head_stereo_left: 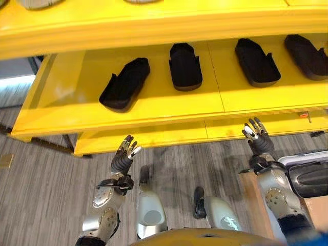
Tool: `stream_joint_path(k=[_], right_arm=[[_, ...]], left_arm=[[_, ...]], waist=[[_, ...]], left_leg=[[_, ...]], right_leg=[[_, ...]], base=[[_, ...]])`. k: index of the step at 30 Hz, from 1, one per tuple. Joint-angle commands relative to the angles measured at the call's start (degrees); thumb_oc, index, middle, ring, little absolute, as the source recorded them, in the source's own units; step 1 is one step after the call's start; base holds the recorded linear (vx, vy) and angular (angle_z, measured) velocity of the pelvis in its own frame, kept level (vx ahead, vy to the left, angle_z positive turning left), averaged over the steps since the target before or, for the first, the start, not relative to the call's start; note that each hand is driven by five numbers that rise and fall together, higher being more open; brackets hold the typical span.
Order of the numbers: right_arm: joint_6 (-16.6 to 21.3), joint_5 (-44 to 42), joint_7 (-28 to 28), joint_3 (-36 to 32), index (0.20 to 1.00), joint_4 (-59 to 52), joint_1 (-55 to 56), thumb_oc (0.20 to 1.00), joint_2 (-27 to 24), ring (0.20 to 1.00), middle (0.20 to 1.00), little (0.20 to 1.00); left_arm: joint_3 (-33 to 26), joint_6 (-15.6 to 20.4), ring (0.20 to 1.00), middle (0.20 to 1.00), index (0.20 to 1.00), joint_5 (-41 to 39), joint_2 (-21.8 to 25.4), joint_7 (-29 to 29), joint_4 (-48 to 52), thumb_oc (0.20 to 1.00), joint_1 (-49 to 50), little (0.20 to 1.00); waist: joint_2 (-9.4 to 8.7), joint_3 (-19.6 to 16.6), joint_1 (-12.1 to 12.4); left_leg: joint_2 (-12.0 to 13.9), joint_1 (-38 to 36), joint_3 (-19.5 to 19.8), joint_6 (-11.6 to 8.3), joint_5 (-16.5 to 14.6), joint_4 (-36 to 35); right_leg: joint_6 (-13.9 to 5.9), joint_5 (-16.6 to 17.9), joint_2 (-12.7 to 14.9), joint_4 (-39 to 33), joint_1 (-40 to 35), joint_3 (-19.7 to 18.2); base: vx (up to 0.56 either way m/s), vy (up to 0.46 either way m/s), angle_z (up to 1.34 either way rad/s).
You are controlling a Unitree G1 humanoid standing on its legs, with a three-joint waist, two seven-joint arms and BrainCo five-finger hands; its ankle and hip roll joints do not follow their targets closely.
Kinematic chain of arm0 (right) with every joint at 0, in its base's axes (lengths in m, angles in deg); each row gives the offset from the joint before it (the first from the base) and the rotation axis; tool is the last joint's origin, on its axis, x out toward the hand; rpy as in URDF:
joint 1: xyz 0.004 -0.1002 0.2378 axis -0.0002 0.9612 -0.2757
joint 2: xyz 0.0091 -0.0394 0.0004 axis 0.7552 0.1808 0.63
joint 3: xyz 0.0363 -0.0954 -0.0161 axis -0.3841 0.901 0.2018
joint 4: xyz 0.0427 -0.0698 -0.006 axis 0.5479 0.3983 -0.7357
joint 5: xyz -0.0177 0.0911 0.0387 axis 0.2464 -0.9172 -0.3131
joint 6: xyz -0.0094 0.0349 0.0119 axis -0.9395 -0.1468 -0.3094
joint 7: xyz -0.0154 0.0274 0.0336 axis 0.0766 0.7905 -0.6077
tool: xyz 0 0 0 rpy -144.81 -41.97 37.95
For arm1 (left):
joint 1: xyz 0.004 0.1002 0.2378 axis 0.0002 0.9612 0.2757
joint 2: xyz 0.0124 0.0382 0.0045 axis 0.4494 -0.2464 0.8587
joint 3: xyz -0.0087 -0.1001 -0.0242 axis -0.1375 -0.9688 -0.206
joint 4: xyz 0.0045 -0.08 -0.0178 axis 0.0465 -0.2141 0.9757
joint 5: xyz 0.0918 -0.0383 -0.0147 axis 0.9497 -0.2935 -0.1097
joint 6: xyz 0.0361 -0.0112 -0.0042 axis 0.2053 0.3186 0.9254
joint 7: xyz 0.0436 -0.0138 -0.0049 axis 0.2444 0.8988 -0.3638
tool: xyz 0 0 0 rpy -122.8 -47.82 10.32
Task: Move parts from the plastic box to the shelf.
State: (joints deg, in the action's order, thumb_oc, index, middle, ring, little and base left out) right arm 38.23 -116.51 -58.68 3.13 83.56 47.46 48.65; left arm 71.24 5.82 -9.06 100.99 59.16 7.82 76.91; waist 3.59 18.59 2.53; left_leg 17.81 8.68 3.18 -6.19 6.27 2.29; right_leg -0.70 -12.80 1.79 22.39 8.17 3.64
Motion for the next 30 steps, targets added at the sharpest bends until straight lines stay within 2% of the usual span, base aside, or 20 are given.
stream_joint_path(k=[1, 3, 5, 6, 8, 10, 11, 14, 16, 17, 18, 19, 20, 22, 23, 24, 25, 26, 27, 30], right_arm=[[1.13, 1.97, 2.26, -0.83, 1.000, -4.63, 0.66, 1.000, 2.80, 1.000, 1.000, 1.000], [0.71, 2.65, 2.52, -1.48, 1.000, -4.94, 2.21, 1.000, 3.28, 1.000, 1.000, 1.000], [0.60, 2.64, 2.82, -1.63, 1.000, -5.02, 2.63, 1.000, 3.66, 1.000, 1.000, 1.000], [0.28, 2.10, 3.32, -2.20, 1.000, -5.40, 3.95, 1.000, 4.49, 1.000, 1.000, 1.000], [0.32, 1.96, 3.43, -2.94, 1.000, -5.80, 4.70, 1.000, 4.82, 1.000, 1.000, 1.000], [0.50, 2.17, 3.28, -3.39, 1.000, -6.02, 4.95, 1.000, 5.25, 1.000, 1.000, 1.000], [0.50, 2.18, 3.28, -3.39, 1.000, -6.02, 4.95, 1.000, 5.26, 1.000, 1.000, 1.000], [0.82, 3.06, 3.02, -3.90, 1.000, -5.95, 4.85, 1.000, 5.83, 1.000, 1.000, 1.000], [1.15, 3.44, 2.54, -3.30, 1.000, -5.07, 3.94, 1.000, 6.05, 1.000, 1.000, 1.000], [1.27, 3.79, 2.35, -2.49, 1.000, -4.76, 3.16, 1.000, 5.85, 1.000, 1.000, 1.000], [1.19, 4.25, 2.43, -1.51, 1.000, -4.44, 2.22, 1.000, 5.71, 1.000, 1.000, 1.000], [1.31, 5.10, 2.56, -0.48, 1.000, -3.96, 1.42, 1.000, 5.19, 1.000, 1.000, 1.000], [0.93, 4.99, 2.45, -0.07, 1.000, -3.64, 0.81, 1.000, 4.88, 1.000, 1.000, 1.000], [0.80, 4.67, 3.42, 0.52, 1.000, -3.70, 0.73, 1.000, 3.91, 1.000, 1.000, 1.000], [0.81, 4.80, 3.57, 0.65, 1.000, -3.58, 0.99, 1.000, 3.58, 1.000, 1.000, 1.000], [0.81, 4.80, 3.57, 0.65, 1.000, -3.57, 0.98, 1.000, 3.58, 1.000, 1.000, 1.000], [1.15, 4.37, 3.83, 0.83, 1.000, -3.39, 1.28, 1.000, 3.36, 1.000, 1.000, 1.000], [1.35, 4.06, 4.09, 0.47, 1.000, -3.57, 2.24, 1.000, 3.23, 1.000, 1.000, 1.000], [1.34, 4.18, 4.18, 0.10, 1.000, -3.69, 3.08, 1.000, 2.85, 1.000, 1.000, 1.000], [1.10, 3.75, 4.18, 0.16, 1.000, -3.84, 3.45, 1.000, 2.79, 1.000, 1.000, 1.000]], left_arm=[[-2.76, 2.99, 1.000, 1.000, 1.000, 0.71, 4.70, -1.70, 7.55, 1.000, 1.50, 1.000], [-2.68, 2.98, 1.000, 1.000, 1.000, 1.22, 5.59, -1.65, 7.64, 1.000, 1.62, 1.000], [-2.85, 2.99, 1.000, 1.000, 1.000, 1.06, 5.85, -1.54, 7.82, 1.000, 1.49, 1.000], [-3.32, 2.82, 1.000, 1.000, 1.000, 1.02, 6.40, -1.19, 8.15, 1.000, 1.48, 1.000], [-3.67, 2.88, 1.000, 1.000, 1.000, 0.97, 6.52, -0.85, 8.29, 1.000, 1.39, 1.000], [-3.75, 2.88, 1.000, 1.000, 1.000, 1.34, 6.80, -0.28, 8.22, 1.000, 0.90, 1.000], [-3.75, 2.87, 1.000, 1.000, 1.000, 1.34, 6.81, -0.28, 8.22, 1.000, 0.90, 1.000], [-3.18, 2.92, 1.000, 1.000, 1.000, 2.35, 7.54, 0.26, 7.57, 1.000, -1.24, 1.000], [-2.44, 3.01, 1.000, 1.000, 1.000, 3.15, 7.92, 0.55, 7.40, 1.000, -2.32, 1.000], [-2.57, 3.14, 1.000, 1.000, 1.000, 3.32, 8.24, 0.93, 7.44, 1.000, -2.61, 1.000], [-2.84, 3.26, 1.000, 1.000, 1.000, 3.39, 8.23, 1.31, 7.37, 1.000, -2.80, 1.000], [-2.91, 3.28, 1.000, 1.000, 1.000, 3.89, 7.74, 1.49, 7.25, 1.000, -3.02, 1.000], [-2.95, 3.15, 1.000, 1.000, 1.000, 3.82, 7.32, 1.13, 7.24, 1.000, -2.86, 1.000], [-3.11, 3.29, 1.000, 1.000, 1.000, 3.52, 6.28, 0.71, 6.91, 1.000, -2.08, 1.000], [-3.31, 3.18, 1.000, 1.000, 1.000, 3.54, 5.92, 0.60, 7.09, 1.000, -1.67, 1.000], [-3.31, 3.18, 1.000, 1.000, 1.000, 3.54, 5.91, 0.60, 7.10, 1.000, -1.68, 1.000], [-3.78, 3.15, 1.000, 1.000, 1.000, 3.38, 4.39, 0.60, 7.07, 1.000, -0.58, 1.000], [-4.09, 3.29, 1.000, 1.000, 1.000, 3.16, 3.73, 0.43, 6.80, 1.000, 0.12, 1.000], [-3.39, 3.30, 1.000, 1.000, 1.000, 3.23, 2.42, -0.27, 6.51, 1.000, 0.94, 1.000], [-3.68, 3.39, 1.000, 1.000, 1.000, 2.33, 1.19, -0.36, 6.92, 1.000, 2.25, 1.000]], waist=[[-5.62, 0.08, 1.29], [-6.50, -0.30, 1.24], [-6.92, -0.41, 1.18], [-7.70, -0.59, 1.01], [-8.31, -0.57, 0.90], [-9.10, -0.76, 0.79], [-9.12, -0.78, 0.78], [-9.34, -1.13, 0.16], [-8.61, -1.23, -0.37], [-7.82, -0.72, -0.52], [-7.12, -0.09, -0.43], [-6.77, 0.23, -0.19], [-6.55, 0.45, -0.87], [-7.24, 0.64, -2.12], [-7.32, 0.83, -2.24], [-7.27, 0.71, -2.25], [-7.98, 0.30, -2.28], [-8.22, 0.01, -2.42], [-8.25, -0.92, -2.49], [-8.06, -1.93, -1.82]], left_leg=[[-0.46, 2.08, -0.27, -2.92, 0.58, 1.86], [-2.42, 3.11, -0.94, -2.35, -1.69, 4.55], [-2.95, 3.67, -1.16, -2.20, -2.46, 5.58], [-4.26, 4.77, -1.49, -1.88, -4.06, 7.63], [-5.42, 5.94, -1.36, -1.51, -5.43, 9.71], [-7.55, 7.80, -0.95, -0.45, -8.32, 13.63], [-7.58, 7.85, -0.95, -0.42, -8.38, 13.72], [-10.37, 8.89, -0.64, 1.06, -10.30, 15.83], [-11.44, 7.23, -1.23, 2.75, -10.57, 14.68], [-11.16, 5.45, -2.09, 3.63, -10.36, 13.38], [-10.88, 3.16, -3.87, 4.28, -10.08, 11.13], [-11.01, 0.87, -5.77, 4.76, -10.07, 9.04], [-11.40, -1.14, -6.48, 5.15, -9.66, 6.83], [-12.07, -4.39, -7.79, 5.59, -8.77, 3.52], [-12.43, -4.98, -7.75, 5.64, -8.71, 3.20], [-12.37, -4.84, -7.74, 5.62, -8.56, 3.11], [-13.54, -5.88, -8.09, 5.55, -8.68, 2.74], [-13.86, -6.19, -8.05, 5.37, -9.08, 3.23], [-14.00, -6.20, -8.62, 5.06, -9.37, 3.95], [-13.74, -6.69, -9.87, 4.56, -9.30, 3.88]], right_leg=[[-8.63, 4.93, 13.66, -10.56, -8.91, 2.13], [-9.86, 6.42, 15.77, -12.30, -9.57, 2.28], [-10.10, 6.80, 16.26, -12.77, -9.66, 2.44], [-10.84, 8.05, 17.83, -13.88, -10.20, 3.20], [-11.20, 9.04, 18.90, -14.39, -10.48, 3.68], [-11.66, 10.76, 20.82, -14.31, -11.05, 4.66], [-11.69, 10.76, 20.86, -14.32, -11.04, 4.66], [-11.59, 15.86, 22.46, -12.92, -10.63, 3.83], [-10.17, 22.49, 23.15, -6.89, -7.63, 2.52], [-9.04, 22.72, 22.34, -2.85, -4.59, 2.60], [-8.48, 21.18, 21.74, 0.18, -2.23, 5.26], [-8.34, 19.58, 21.77, 1.62, -2.23, 9.49], [-7.82, 16.93, 18.52, 2.94, -0.74, 9.83], [-7.29, 11.33, 8.79, 1.01, 2.47, 9.82], [-7.65, 10.38, 7.12, 0.36, 2.85, 9.29], [-7.61, 10.59, 7.03, 0.14, 2.93, 9.33], [-5.99, 9.51, 4.08, -5.30, 1.24, 10.67], [-4.65, 8.11, 3.35, -7.58, -0.16, 8.82], [-3.12, 7.41, 1.71, -11.72, -3.07, 5.34], [-2.98, 7.74, 2.13, -15.02, -5.21, 7.10]], base=[[0.09, 0.227, 0.13], [0.08, 0.226, 0.14], [0.06, 0.169, 0.00], [0.07, 0.181, -0.10], [0.07, 0.202, -0.01], [0.07, 0.202, 0.25], [0.07, 0.175, 0.24], [0.06, 0.183, 0.09], [0.04, 0.271, 0.09], [-0.03, 0.380, 0.10], [-0.03, 0.407, -0.15], [0.00, 0.385, -0.46], [0.05, 0.305, -0.78], [0.07, 0.183, -1.09], [0.04, 0.077, -0.72], [0.05, 0.040, -0.11], [0.06, 0.010, -0.01], [0.11, -0.019, -0.01], [0.08, -0.056, 0.14], [0.04, -0.039, 0.03]])
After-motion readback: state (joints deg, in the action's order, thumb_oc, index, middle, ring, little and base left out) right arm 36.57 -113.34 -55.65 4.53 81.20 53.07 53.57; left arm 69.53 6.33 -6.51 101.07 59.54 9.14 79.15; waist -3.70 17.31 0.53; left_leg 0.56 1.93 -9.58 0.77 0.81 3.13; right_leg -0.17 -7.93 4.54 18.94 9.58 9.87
